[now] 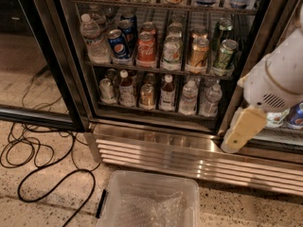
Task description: Pick 7up can from middle shelf of fridge
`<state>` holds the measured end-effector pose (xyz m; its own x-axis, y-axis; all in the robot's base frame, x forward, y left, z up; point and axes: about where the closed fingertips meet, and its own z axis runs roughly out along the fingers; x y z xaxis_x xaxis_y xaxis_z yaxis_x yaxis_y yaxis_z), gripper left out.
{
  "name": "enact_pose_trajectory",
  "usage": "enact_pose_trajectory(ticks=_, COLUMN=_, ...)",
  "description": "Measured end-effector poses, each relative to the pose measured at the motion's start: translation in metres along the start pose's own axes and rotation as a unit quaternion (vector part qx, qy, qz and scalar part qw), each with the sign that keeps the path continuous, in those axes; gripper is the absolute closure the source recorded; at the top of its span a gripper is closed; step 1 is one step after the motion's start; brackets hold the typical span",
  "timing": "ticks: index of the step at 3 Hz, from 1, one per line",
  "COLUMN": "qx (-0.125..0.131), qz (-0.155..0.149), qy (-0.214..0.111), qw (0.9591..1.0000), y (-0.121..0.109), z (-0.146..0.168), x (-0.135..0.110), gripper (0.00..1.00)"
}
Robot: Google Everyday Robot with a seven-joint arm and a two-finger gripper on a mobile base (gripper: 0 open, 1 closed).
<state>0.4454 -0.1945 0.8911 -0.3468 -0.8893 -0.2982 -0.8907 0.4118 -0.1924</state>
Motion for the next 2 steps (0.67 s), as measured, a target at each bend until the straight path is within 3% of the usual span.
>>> enact_pose_trajectory(ticks=1, qx=-0.023, qz=0.06, qy=-0.037, qw=0.9973, y=0.0048, z=0.0637, x=0.0026, gripper=0.0)
enact_pose_trajectory(ticks=2, qx=-0.023, qz=0.06, qy=-0.037, qw=0.9973, y=0.0048, z=0.0637, x=0.0026, gripper=0.0)
